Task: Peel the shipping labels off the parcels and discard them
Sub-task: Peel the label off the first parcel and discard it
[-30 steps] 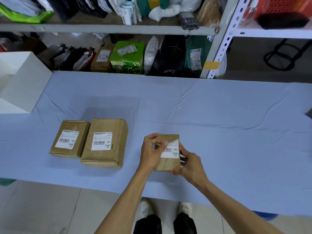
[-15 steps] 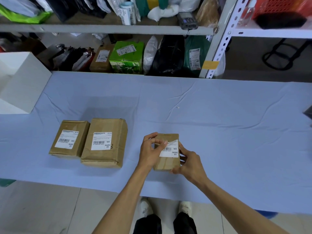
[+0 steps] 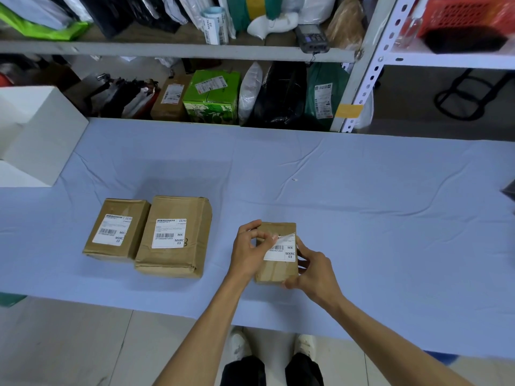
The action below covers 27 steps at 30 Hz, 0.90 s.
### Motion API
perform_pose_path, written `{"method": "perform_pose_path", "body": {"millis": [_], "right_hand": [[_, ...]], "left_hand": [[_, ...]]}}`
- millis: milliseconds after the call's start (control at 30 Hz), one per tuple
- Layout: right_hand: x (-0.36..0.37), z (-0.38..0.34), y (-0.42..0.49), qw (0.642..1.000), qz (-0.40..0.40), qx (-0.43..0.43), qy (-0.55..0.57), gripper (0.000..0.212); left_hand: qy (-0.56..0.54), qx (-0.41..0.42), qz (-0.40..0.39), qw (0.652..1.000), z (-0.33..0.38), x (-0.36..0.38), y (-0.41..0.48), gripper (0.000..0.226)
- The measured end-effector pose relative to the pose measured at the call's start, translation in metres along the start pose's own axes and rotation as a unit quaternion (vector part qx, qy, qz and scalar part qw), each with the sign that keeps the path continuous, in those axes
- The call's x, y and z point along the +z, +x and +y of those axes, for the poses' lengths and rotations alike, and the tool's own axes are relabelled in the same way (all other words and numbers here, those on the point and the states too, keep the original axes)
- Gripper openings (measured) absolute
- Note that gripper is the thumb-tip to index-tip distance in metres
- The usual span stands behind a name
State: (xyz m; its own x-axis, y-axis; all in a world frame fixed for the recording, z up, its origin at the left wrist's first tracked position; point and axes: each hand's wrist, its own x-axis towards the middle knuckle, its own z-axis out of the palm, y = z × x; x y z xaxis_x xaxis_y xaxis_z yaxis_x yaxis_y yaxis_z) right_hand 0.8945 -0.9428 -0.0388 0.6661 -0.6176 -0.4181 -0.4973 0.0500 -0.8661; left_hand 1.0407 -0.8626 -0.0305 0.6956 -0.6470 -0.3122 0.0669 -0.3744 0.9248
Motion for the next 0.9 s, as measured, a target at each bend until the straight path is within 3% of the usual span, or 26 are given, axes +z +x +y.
{"method": "perform_pose_path", "body": {"millis": [900], "right_hand": [[-0.0001, 0.0007, 0.0004, 1.000, -0.001, -0.003, -0.013, 0.082]], "left_hand": [[-0.007, 0.002, -0.009, 1.000, -0.0018, -0.0026, 0.0032, 0.014]]}}
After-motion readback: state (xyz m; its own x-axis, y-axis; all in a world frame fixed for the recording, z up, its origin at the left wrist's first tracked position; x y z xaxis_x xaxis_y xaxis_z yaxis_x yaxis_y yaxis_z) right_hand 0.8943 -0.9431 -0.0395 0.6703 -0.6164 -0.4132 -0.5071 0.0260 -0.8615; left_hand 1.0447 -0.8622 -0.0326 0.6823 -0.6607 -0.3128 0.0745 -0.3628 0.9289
